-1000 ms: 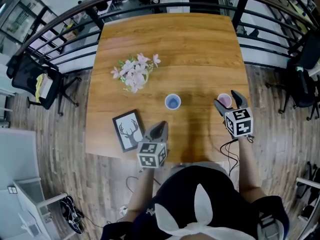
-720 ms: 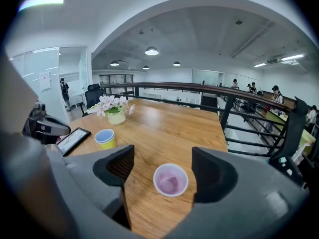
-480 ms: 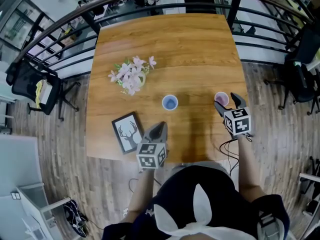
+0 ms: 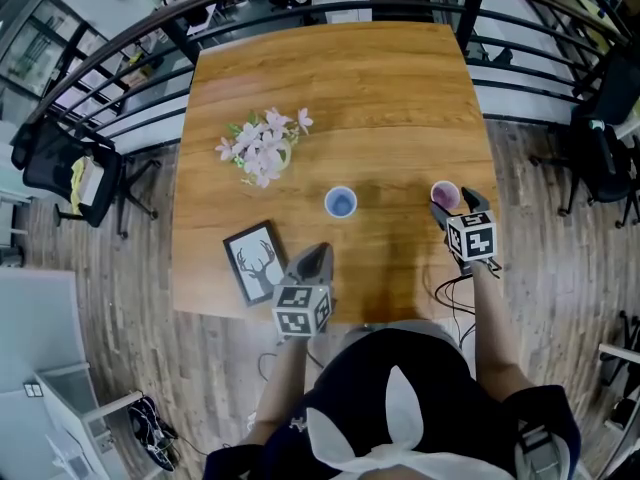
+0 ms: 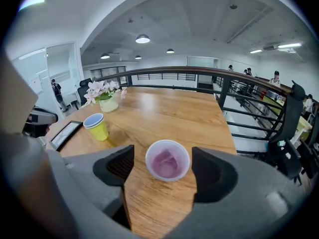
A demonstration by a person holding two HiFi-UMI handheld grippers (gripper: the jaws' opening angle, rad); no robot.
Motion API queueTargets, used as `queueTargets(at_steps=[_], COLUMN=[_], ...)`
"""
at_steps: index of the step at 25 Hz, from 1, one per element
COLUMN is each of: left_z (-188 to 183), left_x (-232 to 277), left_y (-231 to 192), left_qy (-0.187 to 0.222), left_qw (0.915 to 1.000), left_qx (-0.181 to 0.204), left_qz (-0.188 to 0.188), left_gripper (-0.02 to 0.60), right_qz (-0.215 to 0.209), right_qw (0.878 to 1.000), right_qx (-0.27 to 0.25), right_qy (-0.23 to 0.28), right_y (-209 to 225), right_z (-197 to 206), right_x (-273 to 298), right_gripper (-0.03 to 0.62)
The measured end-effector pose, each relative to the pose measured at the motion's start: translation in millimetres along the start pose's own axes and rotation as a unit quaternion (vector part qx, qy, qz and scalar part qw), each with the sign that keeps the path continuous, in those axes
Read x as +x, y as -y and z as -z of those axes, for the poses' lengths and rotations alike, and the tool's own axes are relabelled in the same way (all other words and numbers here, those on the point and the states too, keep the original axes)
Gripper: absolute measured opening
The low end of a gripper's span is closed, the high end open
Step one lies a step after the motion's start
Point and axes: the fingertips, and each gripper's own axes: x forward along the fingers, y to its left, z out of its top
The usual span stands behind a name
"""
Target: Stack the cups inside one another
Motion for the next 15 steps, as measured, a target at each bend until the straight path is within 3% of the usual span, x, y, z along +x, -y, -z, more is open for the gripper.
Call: queueTargets(at_steps=[15], left_z=[6.1], left_x=[6.8], left_y=[-4.6], left_qy=[-0.007], left_qw=[1.0000], left_qx=[-0.004], left_qz=[0.001], left_gripper=[0.026], right_qz=[0.020], right_qw=[0.999], right_qx=[0.015], right_qy=[-0.022], right_y=[7.0], right_z=[17.6], right_x=[30.0], right_gripper=[0.359])
